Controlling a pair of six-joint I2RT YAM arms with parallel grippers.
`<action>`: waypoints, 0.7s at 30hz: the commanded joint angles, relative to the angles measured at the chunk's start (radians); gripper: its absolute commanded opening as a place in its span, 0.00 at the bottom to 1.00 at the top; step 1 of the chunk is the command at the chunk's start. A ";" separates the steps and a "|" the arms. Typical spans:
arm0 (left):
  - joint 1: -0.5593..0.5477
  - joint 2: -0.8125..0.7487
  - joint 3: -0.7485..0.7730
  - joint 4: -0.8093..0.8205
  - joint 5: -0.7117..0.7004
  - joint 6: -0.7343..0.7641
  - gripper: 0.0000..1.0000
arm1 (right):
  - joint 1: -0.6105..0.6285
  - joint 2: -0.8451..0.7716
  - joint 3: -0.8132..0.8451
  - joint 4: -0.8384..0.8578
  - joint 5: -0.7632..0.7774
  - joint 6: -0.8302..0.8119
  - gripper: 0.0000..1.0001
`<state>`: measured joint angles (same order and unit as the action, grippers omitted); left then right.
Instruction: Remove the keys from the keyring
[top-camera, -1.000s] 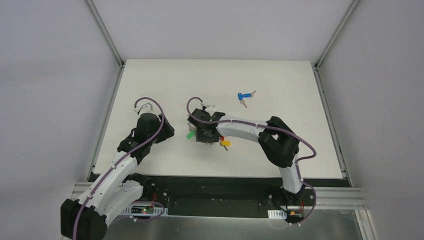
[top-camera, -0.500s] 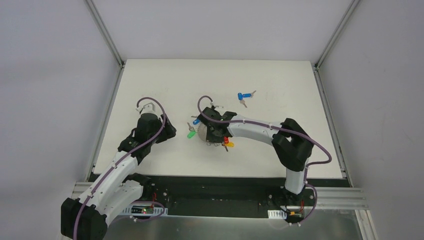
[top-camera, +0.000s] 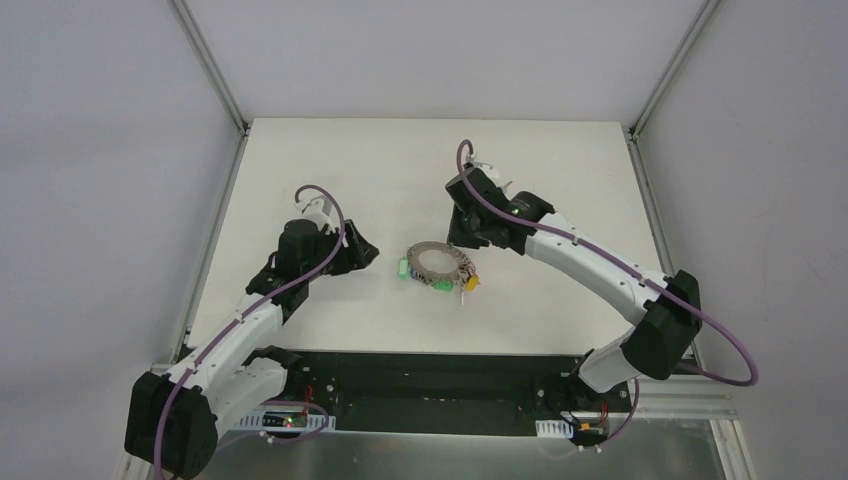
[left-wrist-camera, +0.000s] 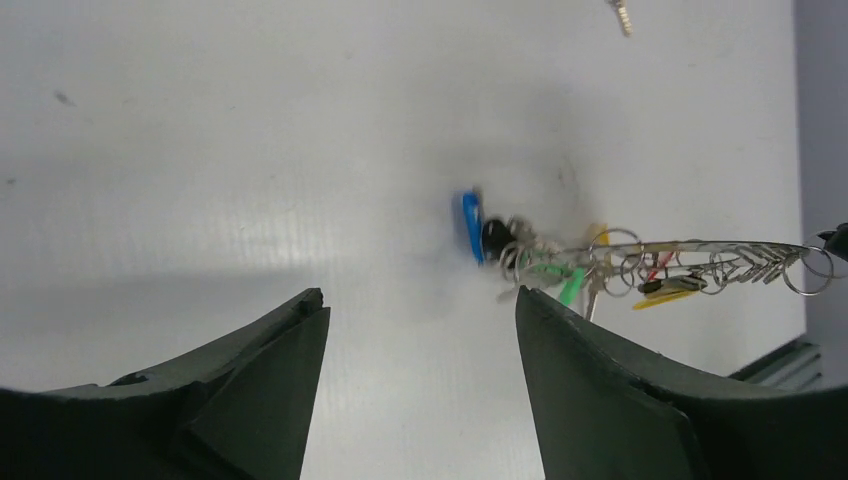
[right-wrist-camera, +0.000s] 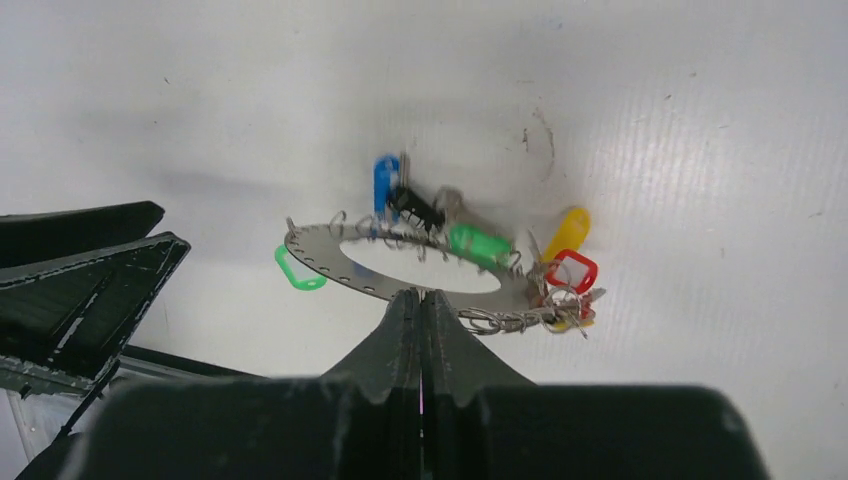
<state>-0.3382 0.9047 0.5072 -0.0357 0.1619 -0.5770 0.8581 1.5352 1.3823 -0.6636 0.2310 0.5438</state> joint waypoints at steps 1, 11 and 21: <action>0.004 0.007 -0.036 0.281 0.164 -0.038 0.70 | -0.024 -0.099 0.099 -0.088 0.002 -0.077 0.00; -0.157 0.025 0.002 0.427 0.260 0.032 0.68 | -0.072 -0.153 0.187 -0.140 -0.024 -0.111 0.00; -0.211 0.108 0.031 0.482 0.292 0.307 0.77 | -0.105 -0.166 0.218 -0.140 -0.065 -0.139 0.00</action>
<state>-0.5175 0.9966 0.4904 0.3702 0.4202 -0.4690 0.7601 1.4120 1.5303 -0.8116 0.2047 0.4347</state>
